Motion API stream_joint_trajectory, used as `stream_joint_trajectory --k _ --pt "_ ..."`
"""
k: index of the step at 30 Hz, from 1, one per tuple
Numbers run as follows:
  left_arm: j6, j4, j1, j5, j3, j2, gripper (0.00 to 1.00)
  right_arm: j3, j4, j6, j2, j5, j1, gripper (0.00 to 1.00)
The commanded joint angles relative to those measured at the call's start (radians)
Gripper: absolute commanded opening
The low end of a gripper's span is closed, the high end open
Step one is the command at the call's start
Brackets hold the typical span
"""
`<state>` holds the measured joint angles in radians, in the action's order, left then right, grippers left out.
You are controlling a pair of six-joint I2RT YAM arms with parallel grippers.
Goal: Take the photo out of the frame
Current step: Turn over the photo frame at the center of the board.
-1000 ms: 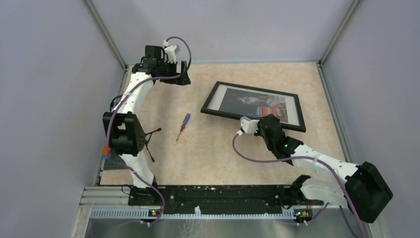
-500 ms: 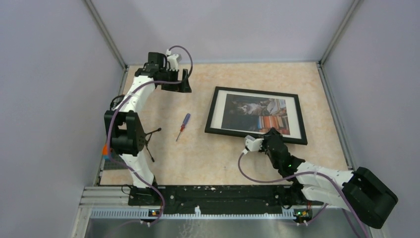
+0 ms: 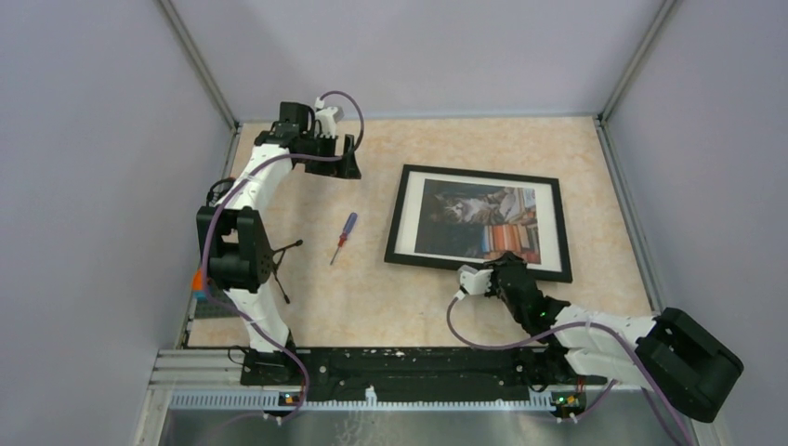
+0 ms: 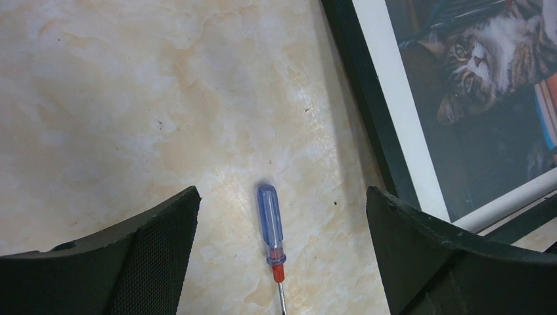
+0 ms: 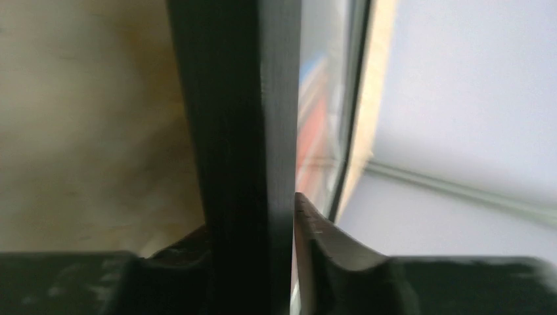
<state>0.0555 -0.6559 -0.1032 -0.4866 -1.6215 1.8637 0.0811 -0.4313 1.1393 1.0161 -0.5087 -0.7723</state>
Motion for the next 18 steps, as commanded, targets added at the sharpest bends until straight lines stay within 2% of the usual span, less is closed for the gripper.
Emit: stream_joint_trajectory --k 1,4,5,12,18 --pt "0.017 0.017 0.005 -0.024 -0.001 -0.041 0.99 0.065 0.167 -0.123 0.028 0.166 -0.033 0.42" --pt "0.018 0.015 0.005 -0.024 -0.001 -0.039 0.99 0.126 0.314 -0.169 0.014 0.241 -0.042 0.69" --pt "0.018 0.013 0.005 -0.027 -0.001 -0.037 0.99 0.148 0.375 -0.183 0.009 0.280 -0.046 0.71" --pt "0.052 -0.028 0.005 -0.061 -0.004 -0.033 0.99 0.308 0.780 -0.223 -0.051 0.618 -0.058 0.80" --pt "0.086 -0.031 0.005 -0.137 0.031 -0.062 0.99 0.465 0.988 -0.227 -0.052 0.778 -0.065 0.81"
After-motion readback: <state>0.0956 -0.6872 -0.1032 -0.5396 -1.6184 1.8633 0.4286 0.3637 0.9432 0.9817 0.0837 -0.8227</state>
